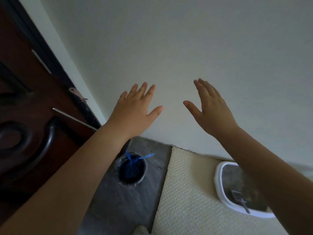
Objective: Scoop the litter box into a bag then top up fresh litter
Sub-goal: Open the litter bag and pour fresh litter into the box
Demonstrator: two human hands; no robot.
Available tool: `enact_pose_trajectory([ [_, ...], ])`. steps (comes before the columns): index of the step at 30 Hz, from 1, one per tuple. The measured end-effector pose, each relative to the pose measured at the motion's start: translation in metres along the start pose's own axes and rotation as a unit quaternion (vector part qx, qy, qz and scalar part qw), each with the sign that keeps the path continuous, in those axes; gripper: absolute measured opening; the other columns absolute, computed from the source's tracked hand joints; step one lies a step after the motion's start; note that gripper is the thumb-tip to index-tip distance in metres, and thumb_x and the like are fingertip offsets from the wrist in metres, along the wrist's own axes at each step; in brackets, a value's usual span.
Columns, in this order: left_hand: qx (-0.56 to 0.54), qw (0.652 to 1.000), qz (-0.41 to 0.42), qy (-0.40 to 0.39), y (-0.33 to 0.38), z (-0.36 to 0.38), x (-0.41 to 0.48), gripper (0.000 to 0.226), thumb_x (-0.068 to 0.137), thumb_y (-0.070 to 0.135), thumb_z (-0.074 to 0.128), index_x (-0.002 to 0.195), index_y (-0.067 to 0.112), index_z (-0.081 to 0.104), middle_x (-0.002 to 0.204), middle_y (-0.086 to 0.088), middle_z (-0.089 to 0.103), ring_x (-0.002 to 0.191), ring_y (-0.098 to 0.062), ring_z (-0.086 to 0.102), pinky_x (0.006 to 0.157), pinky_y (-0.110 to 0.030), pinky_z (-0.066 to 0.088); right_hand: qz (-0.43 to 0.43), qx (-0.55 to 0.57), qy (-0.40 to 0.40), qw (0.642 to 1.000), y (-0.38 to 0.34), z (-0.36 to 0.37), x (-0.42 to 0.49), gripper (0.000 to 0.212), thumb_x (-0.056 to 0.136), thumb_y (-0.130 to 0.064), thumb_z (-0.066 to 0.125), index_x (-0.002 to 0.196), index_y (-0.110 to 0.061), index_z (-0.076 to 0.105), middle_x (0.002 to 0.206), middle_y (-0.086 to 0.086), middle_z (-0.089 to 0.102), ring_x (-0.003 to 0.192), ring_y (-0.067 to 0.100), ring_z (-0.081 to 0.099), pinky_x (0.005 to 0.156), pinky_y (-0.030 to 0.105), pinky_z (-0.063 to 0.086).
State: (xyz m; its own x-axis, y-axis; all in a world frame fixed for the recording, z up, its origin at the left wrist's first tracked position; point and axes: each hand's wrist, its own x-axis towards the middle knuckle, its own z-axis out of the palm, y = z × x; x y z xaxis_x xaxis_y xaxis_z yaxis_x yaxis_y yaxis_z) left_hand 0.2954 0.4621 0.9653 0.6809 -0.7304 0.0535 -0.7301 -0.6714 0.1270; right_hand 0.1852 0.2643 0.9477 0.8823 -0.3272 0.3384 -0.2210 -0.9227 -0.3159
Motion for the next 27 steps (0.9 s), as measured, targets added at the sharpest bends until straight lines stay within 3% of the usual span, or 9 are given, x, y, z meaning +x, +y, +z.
enact_pose_trajectory([
  [6, -0.002, 0.999, 0.037, 0.012, 0.133, 0.012, 0.005, 0.075, 0.090, 0.064, 0.013, 0.152, 0.025, -0.004, 0.161, -0.002, -0.006, 0.147, -0.022, -0.006, 0.119, -0.045, 0.002, 0.044, -0.043, -0.009, 0.998, 0.097, -0.073, -0.078, 0.085, 0.086, -0.066, 0.021, 0.151, -0.012, 0.016, 0.159, 0.005, 0.014, 0.147, 0.019, 0.007, 0.119, 0.032, 0.008],
  [16, -0.018, 0.977, 0.212, -0.030, 0.413, 0.066, 0.033, 0.077, 0.089, 0.065, 0.008, 0.152, 0.023, -0.003, 0.161, -0.004, -0.005, 0.148, -0.025, -0.006, 0.119, -0.047, 0.003, 0.225, -0.172, -0.016, 0.959, 0.318, -0.223, -0.259, 0.084, 0.088, -0.064, 0.027, 0.150, -0.009, 0.020, 0.158, 0.010, 0.017, 0.146, 0.023, 0.011, 0.118, 0.035, 0.011],
  [22, 0.015, 0.955, 0.289, -0.055, 0.499, 0.096, 0.067, 0.077, 0.088, 0.065, 0.005, 0.152, 0.023, -0.006, 0.161, -0.005, -0.007, 0.147, -0.026, -0.008, 0.119, -0.047, 0.002, 0.317, -0.178, -0.023, 0.931, 0.390, -0.241, -0.309, 0.090, 0.084, -0.068, 0.021, 0.151, -0.009, 0.015, 0.158, 0.009, 0.012, 0.147, 0.022, 0.007, 0.119, 0.036, 0.009],
  [27, 0.011, 0.935, 0.345, -0.082, 0.555, 0.124, 0.097, 0.079, 0.087, 0.066, 0.006, 0.152, 0.023, -0.007, 0.161, -0.005, -0.007, 0.147, -0.026, -0.008, 0.118, -0.046, 0.001, 0.372, -0.183, -0.006, 0.910, 0.434, -0.249, -0.327, 0.085, 0.087, -0.064, 0.030, 0.150, -0.009, 0.016, 0.158, 0.009, 0.013, 0.147, 0.023, 0.007, 0.118, 0.038, 0.011],
])
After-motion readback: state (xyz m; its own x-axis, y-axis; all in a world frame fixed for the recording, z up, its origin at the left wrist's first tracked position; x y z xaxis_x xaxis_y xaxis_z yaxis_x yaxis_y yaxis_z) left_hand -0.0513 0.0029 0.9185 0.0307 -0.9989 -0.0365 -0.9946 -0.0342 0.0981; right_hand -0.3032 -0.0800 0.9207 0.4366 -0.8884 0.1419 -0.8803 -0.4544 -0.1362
